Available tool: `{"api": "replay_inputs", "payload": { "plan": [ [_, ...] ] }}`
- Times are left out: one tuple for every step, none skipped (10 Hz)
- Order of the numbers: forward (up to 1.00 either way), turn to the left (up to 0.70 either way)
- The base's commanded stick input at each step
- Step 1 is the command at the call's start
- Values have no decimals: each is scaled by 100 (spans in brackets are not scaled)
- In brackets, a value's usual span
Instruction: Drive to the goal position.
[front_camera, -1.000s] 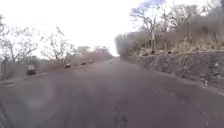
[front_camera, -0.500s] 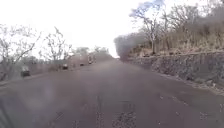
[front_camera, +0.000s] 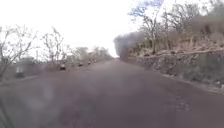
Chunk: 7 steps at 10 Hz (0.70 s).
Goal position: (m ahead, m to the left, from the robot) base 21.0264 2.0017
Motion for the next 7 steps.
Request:
{"api": "replay_inputs", "payload": {
  "plan": [
    [70, 2],
    [70, 0],
    [70, 0],
    [70, 2],
    [70, 2],
    [70, 2],
    [70, 0]
  ]
}}
